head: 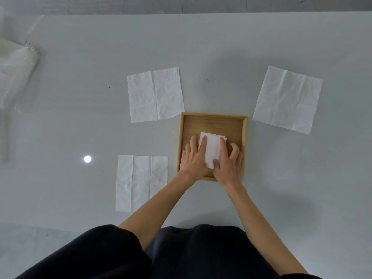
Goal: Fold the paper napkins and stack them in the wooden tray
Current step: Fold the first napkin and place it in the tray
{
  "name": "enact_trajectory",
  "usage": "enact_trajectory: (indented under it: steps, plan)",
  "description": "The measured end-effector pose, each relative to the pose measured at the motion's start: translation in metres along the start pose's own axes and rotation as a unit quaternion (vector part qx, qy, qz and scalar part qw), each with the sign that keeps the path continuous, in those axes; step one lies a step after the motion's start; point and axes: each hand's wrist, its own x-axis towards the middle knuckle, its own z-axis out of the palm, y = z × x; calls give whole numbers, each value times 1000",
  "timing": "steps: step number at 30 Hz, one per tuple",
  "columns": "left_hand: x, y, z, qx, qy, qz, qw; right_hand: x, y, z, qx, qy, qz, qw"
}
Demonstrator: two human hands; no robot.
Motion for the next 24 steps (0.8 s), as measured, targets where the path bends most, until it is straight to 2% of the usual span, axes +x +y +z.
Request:
enact_trajectory:
  steps: [3,7,9,11,15,21,24]
  plan:
    - [-5,0,9,0,46,49,998,1,3,8,-51,40,-42,997]
    - [-4,-5,23,10,2,10,1000,3,5,19,-104,42,-64,992]
    - [-5,-3,22,-12,14,-8,1000,3,4,18,-57,57,-45,996]
    - [-6,2,15,-58,50,-21,997,2,0,14,54,84,-10,995]
    - [-2,2,10,-109,68,-28,991,0,-6,11,206,62,37,976]
    - [7,2,7,-136,58,-17,989,7,-7,4,244,28,43,968]
    - [7,3,4,-155,72,-46,984,8,-7,4,281,15,72,957]
